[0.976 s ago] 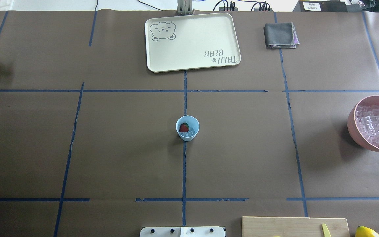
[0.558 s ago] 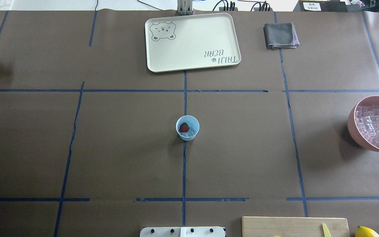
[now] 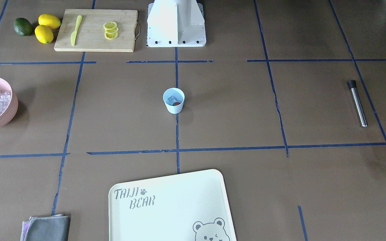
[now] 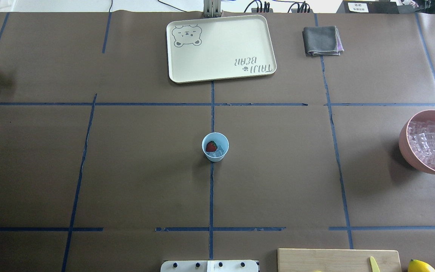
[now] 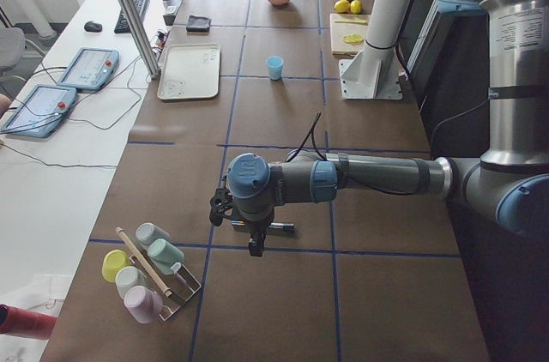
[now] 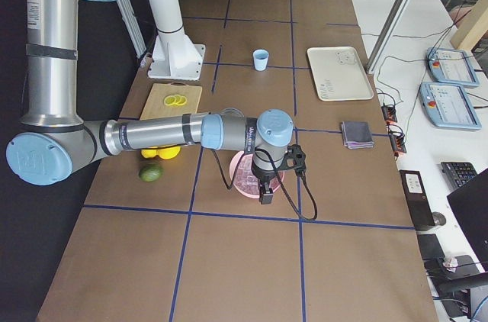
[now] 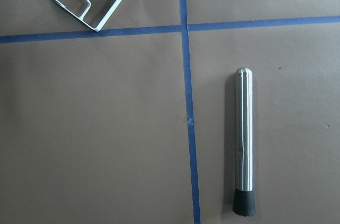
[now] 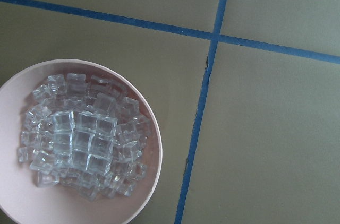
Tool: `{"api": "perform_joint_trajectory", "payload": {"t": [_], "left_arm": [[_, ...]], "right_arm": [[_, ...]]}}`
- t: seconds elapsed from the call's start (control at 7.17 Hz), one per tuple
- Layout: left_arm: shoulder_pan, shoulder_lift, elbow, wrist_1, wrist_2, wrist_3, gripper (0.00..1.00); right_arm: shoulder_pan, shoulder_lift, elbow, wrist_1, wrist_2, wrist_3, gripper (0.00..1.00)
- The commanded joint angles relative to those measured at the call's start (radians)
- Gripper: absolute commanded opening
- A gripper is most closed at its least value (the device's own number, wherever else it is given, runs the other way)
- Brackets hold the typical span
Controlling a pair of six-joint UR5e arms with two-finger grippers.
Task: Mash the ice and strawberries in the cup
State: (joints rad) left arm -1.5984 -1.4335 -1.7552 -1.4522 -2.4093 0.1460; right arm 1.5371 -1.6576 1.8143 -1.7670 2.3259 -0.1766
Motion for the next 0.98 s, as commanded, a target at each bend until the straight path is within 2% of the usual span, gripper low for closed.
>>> {"api": "perform_joint_trajectory", "payload": {"t": [0.0,0.28,0.84], "left_arm": [[0.000,0.012,-0.001,0.009,0.006,0.000,1.00],[0.000,0.013,-0.006,0.010,0.010,0.000,1.00],[0.002,0.013,-0.006,0.010,0.013,-0.002,1.00]], "right_arm": [[0.000,-0.010,-0.001,-0.002,-0.004,0.006,1.00],[0.000,-0.010,-0.006,-0.002,0.058,0.012,1.00],[0.000,-0.013,0.005,-0.002,0.064,0.012,1.00]]}}
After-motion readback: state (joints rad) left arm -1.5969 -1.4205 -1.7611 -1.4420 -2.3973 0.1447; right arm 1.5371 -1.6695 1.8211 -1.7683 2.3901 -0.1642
